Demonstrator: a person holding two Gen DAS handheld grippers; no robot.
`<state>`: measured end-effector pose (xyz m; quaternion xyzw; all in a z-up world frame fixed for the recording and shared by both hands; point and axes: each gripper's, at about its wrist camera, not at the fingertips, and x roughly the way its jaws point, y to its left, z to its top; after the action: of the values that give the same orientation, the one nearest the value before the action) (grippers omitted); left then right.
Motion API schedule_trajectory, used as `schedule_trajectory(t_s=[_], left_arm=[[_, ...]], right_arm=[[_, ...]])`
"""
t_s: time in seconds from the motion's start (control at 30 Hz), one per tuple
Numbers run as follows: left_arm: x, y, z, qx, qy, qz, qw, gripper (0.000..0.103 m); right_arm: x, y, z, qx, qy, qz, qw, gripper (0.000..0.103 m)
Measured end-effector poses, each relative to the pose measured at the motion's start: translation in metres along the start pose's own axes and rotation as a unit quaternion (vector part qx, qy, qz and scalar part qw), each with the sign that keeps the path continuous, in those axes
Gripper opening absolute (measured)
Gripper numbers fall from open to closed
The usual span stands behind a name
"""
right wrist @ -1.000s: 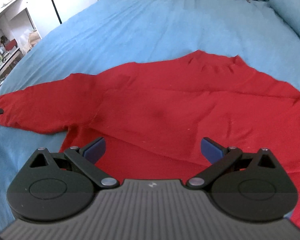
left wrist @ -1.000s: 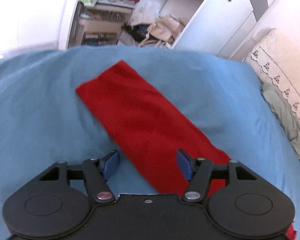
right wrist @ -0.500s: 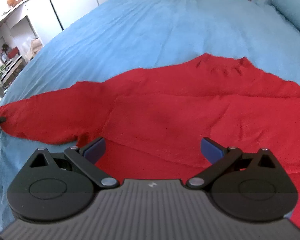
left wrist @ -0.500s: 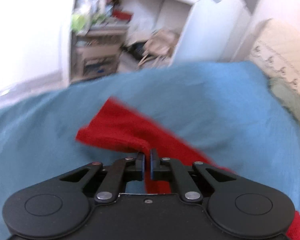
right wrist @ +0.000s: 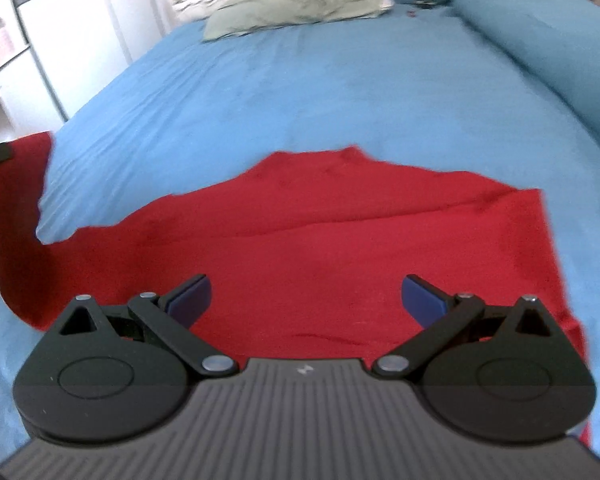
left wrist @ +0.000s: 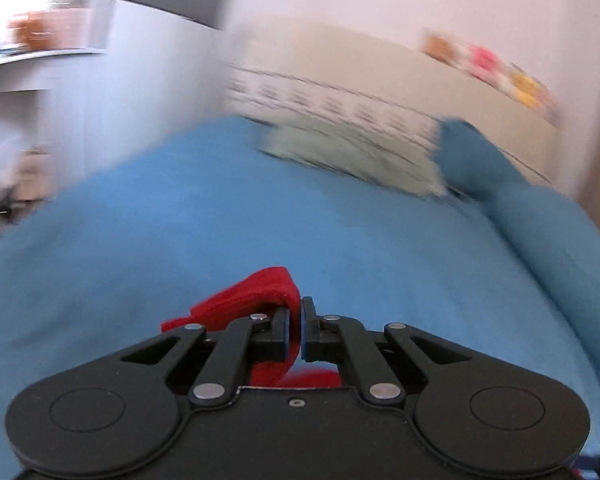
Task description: Fold small clothes
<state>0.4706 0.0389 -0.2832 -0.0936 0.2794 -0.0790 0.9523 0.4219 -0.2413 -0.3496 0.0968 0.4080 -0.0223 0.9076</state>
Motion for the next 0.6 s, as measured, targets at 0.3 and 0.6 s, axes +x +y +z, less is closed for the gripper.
schedule_trajectory(t_s=[0.3, 0.6], left_arm=[[0.061, -0.113, -0.108, 0.073, 0.165, -0.03, 0.9831, 0.005], [0.059, -0.108, -0.119, 0.081, 0.189, -0.008, 0.9786, 0.028]], right_arm=[[-0.016, -0.082, -0.005, 0.03, 0.011, -0.043, 0.999, 0.103], [-0.013, -0.1, -0.006, 0.04, 0.025, -0.025, 0.999, 0.103]])
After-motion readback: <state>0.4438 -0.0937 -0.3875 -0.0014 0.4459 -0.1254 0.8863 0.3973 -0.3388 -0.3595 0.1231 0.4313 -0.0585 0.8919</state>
